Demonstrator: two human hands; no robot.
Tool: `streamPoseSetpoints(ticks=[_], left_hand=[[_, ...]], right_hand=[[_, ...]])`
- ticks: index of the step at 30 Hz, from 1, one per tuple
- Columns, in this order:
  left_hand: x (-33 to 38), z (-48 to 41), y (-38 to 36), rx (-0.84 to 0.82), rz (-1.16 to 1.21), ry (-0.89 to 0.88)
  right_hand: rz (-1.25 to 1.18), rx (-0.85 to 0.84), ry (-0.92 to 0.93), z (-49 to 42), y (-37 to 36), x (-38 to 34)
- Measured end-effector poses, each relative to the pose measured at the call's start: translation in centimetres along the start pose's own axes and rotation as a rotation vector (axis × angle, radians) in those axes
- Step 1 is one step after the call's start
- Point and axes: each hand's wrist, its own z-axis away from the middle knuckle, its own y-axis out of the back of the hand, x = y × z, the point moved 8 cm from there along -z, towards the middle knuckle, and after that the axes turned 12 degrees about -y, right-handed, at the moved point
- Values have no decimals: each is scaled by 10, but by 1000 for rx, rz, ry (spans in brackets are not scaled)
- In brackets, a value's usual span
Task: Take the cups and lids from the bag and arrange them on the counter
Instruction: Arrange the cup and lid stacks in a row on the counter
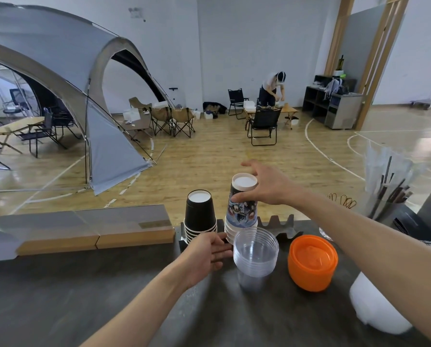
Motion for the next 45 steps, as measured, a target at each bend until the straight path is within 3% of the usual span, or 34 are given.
streamPoseSetpoints(ticks=[2,5,8,10,13,20,27,31,35,38,41,45], left_hand=[[19,15,4,4,-206,-143],[59,45,2,-51,-558,-521],[83,75,-23,-178,-936,-856],[78,77,-43,-276,-1179,-942],[66,69,-50,-265,-1293,-972],[59,62,-19,-155,-1087,-1009],[104,88,-3,55,-388,-1065],[117,88,-40,44,-57,-1026],[113,65,-89,-89,-116,-1014],[108,41,-118,-199,-211,-919],[93,16,-141,-282,-149,-705],[63,-16,-136,-149,74,-398]], right_hand=[[-54,-25,-13,8,10,2],[-13,-24,-8,29,34,17],[218,-261,-11,61,21,42],[351,-421,-43,79,-6,57],[411,-407,-6,87,-41,61],[341,-234,173,81,-70,44],[-217,-268,168,86,2,19],[-343,-256,128,98,54,28],[-351,-177,47,98,93,55],[-402,-87,-71,85,117,82],[-341,-17,-208,68,124,101],[-224,148,-287,48,112,102]])
